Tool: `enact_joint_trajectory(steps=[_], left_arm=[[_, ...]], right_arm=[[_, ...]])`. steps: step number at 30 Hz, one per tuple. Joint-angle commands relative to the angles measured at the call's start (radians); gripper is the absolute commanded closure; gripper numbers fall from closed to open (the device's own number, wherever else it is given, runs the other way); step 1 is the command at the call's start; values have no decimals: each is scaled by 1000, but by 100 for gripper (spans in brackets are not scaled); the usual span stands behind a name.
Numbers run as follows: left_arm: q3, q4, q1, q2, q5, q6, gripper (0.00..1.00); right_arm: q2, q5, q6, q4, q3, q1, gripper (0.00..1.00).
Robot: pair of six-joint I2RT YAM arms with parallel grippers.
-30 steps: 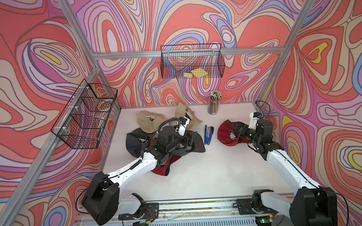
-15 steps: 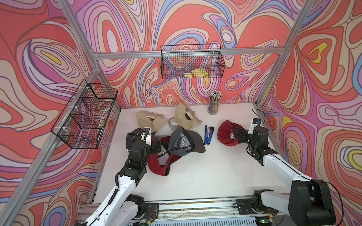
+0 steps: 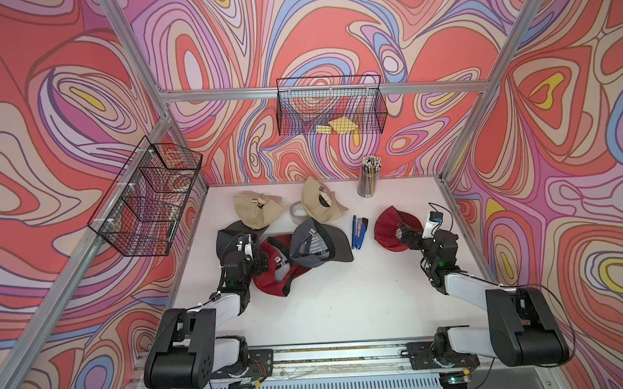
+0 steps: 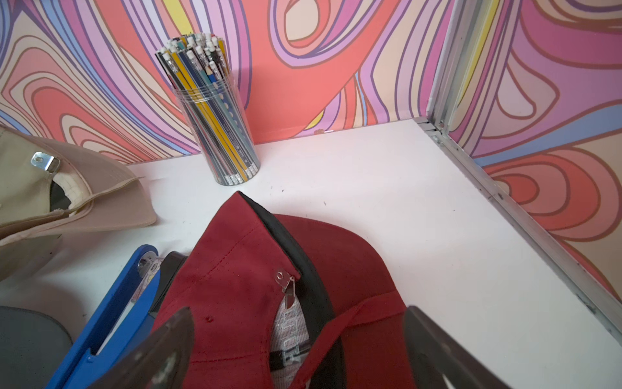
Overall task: Open the adjustable buckle of the baseball cap
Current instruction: Reset both arms
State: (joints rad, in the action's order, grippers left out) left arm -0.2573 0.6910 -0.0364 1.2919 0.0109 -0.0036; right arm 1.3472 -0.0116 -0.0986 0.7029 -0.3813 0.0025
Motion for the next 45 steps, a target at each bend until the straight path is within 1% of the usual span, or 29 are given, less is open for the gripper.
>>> enact_joint_trajectory(steps=[1,4,7,10,12,13,15,18,20,22,23,27,45], left_arm=[[-12,187,22,25,-32,3,1],[-11,252,33,91,-55,3,1],[-27,277,33,150,-63,8,1],[-40,297,33,202,-68,11,1],[-54,308,33,238,-94,19,1],[-63,298,33,245,-104,25,1],[-93,218,34,230,-82,18,1],[-104,214,33,243,-67,11,1],[-105,208,33,240,-67,13,1],[-106,209,33,242,-62,10,1],[-110,200,33,241,-56,9,1],[-115,196,33,242,-49,7,1],[-118,192,33,244,-44,4,1]], right_arm=[[22,-12,64,120,10,18,2],[70,-23,110,164,8,35,2],[153,-15,155,275,19,49,2],[220,-29,149,323,14,49,2],[263,-41,148,340,1,49,2],[277,-50,142,339,-6,49,2],[299,-63,139,341,-15,48,2],[320,-114,117,356,-17,48,2],[358,-117,124,400,-18,50,2],[346,-115,116,343,-31,49,2],[358,-120,120,375,-29,49,2],[350,-128,111,326,-46,49,2],[356,-137,102,313,-58,47,2]])
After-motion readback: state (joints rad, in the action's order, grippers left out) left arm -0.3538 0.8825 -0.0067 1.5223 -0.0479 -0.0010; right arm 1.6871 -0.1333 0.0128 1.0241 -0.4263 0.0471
